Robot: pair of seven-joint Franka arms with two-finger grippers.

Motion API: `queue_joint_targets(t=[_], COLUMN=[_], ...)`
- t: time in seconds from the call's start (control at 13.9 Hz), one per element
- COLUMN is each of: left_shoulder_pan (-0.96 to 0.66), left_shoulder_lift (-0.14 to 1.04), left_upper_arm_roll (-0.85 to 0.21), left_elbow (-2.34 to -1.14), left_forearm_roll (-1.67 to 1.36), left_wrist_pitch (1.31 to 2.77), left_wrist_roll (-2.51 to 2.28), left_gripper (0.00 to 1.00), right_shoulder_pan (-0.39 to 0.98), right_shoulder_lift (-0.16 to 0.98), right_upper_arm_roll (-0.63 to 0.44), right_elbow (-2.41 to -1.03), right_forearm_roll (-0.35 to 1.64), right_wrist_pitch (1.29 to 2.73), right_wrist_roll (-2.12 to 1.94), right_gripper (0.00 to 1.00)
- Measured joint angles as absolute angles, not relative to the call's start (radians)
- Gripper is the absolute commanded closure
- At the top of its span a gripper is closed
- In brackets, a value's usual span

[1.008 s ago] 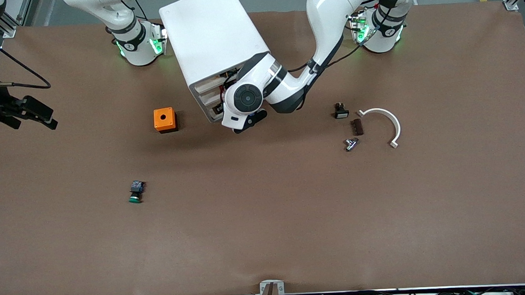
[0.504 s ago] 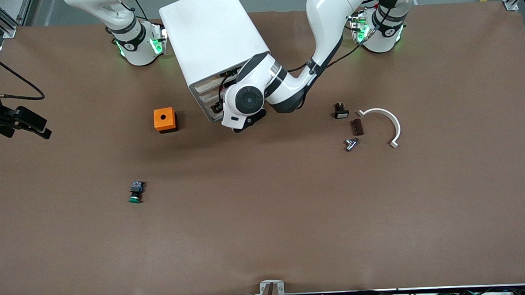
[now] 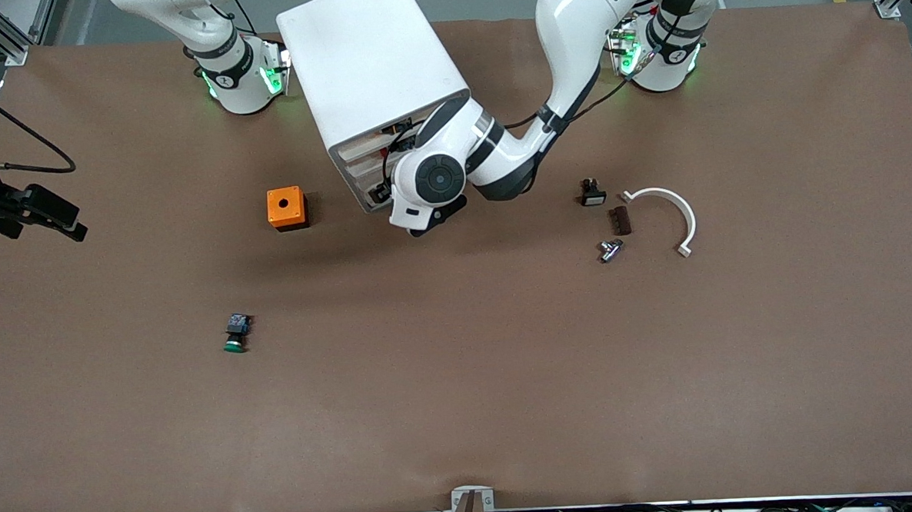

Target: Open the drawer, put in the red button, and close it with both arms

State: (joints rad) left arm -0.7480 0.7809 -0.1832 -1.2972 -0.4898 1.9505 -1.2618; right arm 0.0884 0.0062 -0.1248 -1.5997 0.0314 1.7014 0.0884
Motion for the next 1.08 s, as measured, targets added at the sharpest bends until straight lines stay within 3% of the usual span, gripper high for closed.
queue_joint_targets(t=[0.43, 1.08], left_shoulder_pan=[-0.554, -0.188], left_shoulder_lift=[0.645, 0.365], left_upper_arm_roll=[-0.178, -0.175], left_elbow=[-1.270, -1.274], left_forearm_roll=[-0.327, -0.219], left_wrist_pitch=[1.913, 1.373], left_wrist_roll=[-1.225, -0.604], left_gripper=[0.00, 0.00], right_shoulder_pan=[0.067, 0.062], right_shoulder_lift=[0.006, 0.007], right_upper_arm_roll=[-0.125, -0.125], right_elbow=[-1.598, -1.597], right_forearm_roll=[0.032, 0.032], right_wrist_pitch=[1.701, 1.701], right_wrist_roll=[0.087, 0.087], right_gripper=[0.00, 0.00])
